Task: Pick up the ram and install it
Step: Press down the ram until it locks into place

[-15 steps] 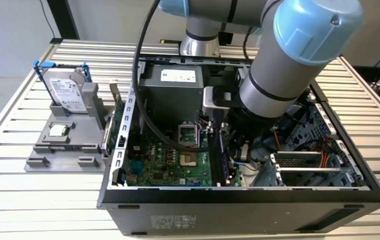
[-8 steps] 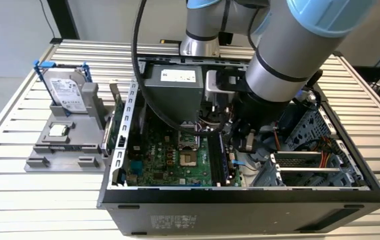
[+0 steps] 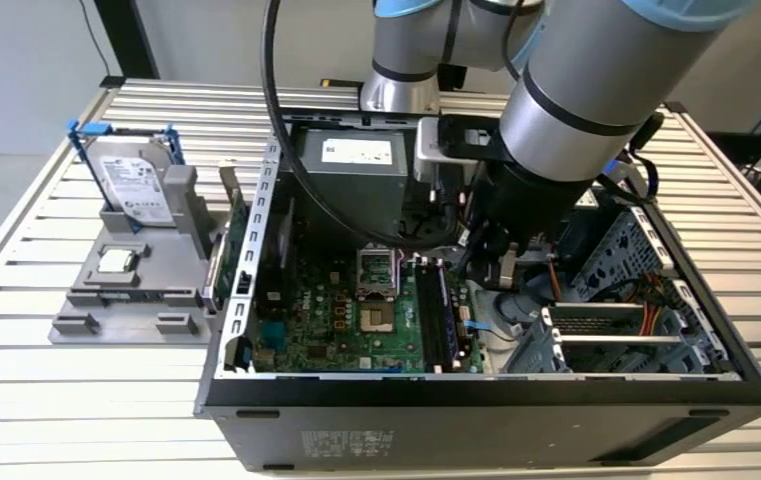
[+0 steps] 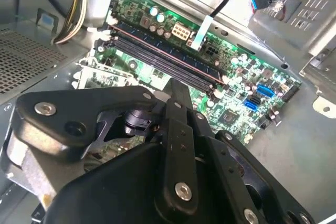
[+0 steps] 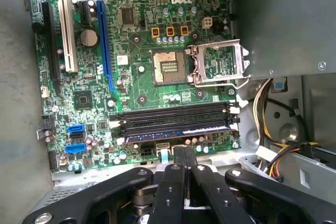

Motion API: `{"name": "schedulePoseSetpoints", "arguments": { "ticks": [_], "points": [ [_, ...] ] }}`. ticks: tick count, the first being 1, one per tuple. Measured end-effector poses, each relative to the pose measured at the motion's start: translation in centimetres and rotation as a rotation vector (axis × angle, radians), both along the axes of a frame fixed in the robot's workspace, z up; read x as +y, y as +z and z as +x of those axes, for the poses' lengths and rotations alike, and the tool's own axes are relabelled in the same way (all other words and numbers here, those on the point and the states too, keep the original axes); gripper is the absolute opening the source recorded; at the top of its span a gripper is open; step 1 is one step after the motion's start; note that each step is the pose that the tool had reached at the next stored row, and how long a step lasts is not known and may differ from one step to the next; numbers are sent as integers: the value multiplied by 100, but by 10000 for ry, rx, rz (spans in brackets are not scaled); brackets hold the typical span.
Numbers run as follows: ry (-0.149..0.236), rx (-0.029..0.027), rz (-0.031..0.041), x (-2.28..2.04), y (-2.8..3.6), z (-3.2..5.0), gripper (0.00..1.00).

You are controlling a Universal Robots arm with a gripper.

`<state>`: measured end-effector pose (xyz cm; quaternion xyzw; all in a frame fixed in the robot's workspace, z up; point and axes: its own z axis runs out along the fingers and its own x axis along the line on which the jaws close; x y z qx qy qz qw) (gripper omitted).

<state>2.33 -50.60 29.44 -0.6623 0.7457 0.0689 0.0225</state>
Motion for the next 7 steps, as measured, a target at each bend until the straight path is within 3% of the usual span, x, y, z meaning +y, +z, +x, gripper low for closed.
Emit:
{"name": "schedulePoseSetpoints", "arguments": {
  "ticks": [7],
  "points": [
    [0, 1, -2, 0, 1, 0, 0]
  ]
}}
